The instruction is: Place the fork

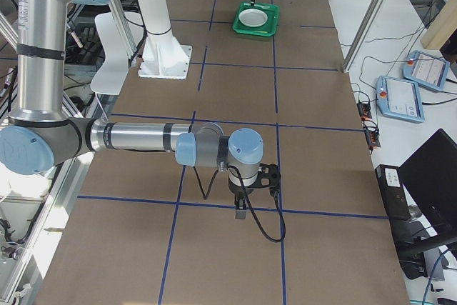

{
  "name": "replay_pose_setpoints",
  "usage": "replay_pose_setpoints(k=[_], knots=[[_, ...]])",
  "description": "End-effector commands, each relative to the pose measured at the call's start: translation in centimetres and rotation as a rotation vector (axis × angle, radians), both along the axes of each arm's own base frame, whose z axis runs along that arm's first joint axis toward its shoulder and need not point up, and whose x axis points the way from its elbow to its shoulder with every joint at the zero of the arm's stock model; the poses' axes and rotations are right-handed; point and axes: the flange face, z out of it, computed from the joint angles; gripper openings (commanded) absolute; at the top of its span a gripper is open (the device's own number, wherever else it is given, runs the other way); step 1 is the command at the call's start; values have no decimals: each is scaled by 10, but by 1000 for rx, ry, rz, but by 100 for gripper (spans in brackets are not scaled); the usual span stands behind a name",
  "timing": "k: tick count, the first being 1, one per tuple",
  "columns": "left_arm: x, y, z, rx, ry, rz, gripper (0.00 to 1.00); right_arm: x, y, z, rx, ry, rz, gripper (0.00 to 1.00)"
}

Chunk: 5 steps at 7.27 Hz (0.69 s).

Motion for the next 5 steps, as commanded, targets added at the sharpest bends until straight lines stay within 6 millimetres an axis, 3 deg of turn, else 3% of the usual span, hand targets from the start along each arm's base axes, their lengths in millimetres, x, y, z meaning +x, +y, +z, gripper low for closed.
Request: replay_pose_setpoints(k=[1,2,5], knots=[[-11,-5,-3,5,3,-22,100,0,0,0,0,0,0,100],[-29,-14,-4,3,0,-60,100,0,0,0,0,0,0,100],[-131,-43,1,30,-45,-141,100,0,0,0,0,0,0,100]])
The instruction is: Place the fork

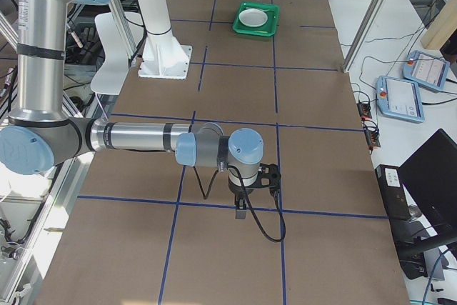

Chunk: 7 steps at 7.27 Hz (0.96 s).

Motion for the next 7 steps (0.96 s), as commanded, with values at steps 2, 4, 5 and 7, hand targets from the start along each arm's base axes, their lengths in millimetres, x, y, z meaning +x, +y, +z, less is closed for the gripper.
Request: replay_pose_setpoints(k=[2,4,5,7], knots=[[-163,-9,14,16,-123,62,100,0,0,0,0,0,0,100],[-250,35,56,45,-123,83,100,0,0,0,0,0,0,100],[-267,53,73,12,-100,49,100,0,0,0,0,0,0,100],[-261,67,75,15,-41,50,100,0,0,0,0,0,0,100]])
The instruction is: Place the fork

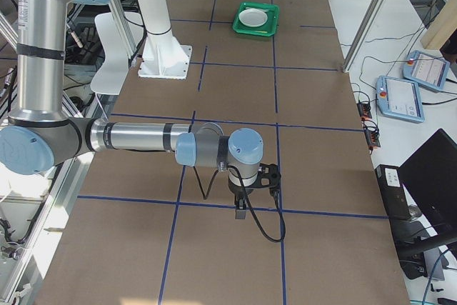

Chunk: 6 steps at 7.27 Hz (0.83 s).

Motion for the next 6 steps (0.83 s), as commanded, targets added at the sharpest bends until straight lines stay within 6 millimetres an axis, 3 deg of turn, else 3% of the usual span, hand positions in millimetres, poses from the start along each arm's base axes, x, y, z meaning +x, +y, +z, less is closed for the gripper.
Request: replay_pose_setpoints(k=[1,6], knots=[[-2,6,0,8,25,-4,100,0,0,0,-1,0,1,100],[-2,2,-4,18,26,-4,100,0,0,0,0,0,0,100]])
